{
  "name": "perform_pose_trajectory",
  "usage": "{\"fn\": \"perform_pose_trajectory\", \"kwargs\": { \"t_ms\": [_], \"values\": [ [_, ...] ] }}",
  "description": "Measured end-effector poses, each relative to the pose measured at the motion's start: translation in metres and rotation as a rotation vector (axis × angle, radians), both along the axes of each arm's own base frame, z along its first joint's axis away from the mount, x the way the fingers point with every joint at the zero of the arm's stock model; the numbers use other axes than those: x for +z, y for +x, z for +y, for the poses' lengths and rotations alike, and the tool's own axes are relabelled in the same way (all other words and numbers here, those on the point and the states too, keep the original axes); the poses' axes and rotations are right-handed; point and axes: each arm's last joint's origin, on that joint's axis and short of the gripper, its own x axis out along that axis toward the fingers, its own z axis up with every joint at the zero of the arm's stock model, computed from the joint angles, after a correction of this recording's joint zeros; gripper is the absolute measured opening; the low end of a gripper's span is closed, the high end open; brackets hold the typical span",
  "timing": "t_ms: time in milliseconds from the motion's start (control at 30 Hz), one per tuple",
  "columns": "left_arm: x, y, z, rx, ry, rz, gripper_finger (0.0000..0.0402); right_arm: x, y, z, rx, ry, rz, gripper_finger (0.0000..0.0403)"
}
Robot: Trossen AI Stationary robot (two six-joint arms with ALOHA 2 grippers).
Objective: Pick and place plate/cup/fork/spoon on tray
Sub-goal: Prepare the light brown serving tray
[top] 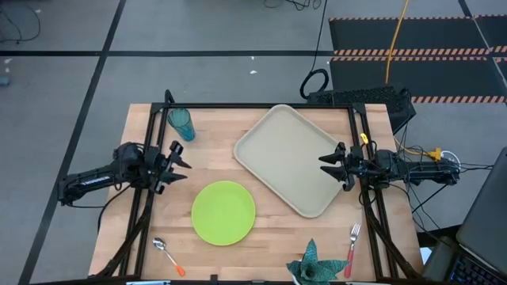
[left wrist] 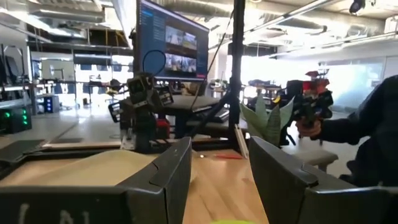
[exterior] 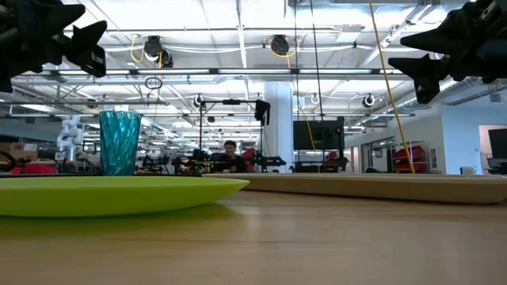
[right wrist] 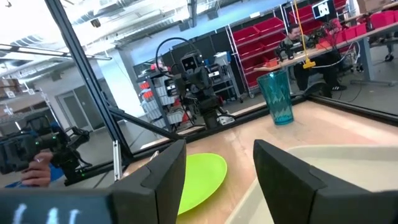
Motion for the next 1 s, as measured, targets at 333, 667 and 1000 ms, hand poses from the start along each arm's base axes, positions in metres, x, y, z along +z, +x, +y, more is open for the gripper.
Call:
{"fn": "perform_pose_trajectory", "kwargs": {
  "t_ms": [333, 667, 1000],
  "values": [
    [-0.001, 0.001, 0.002, 0.05, -0.039, 0.017, 0.0166, 0.0, 0.0, 0.0, 0.001, 0.001, -0.003, 0.0183],
    [-0.002, 0.002, 0.006, 0.191, -0.07, 0.016, 0.0166, 0.023, -0.001, -0.005, -0.22, -0.198, -0.191, 0.0183],
    [0.022, -0.005, 0.011, 0.403, -0.112, -0.168, 0.0166, 0.054, 0.038, -0.005, -0.207, -0.416, 0.023, 0.0183]
  ]
}}
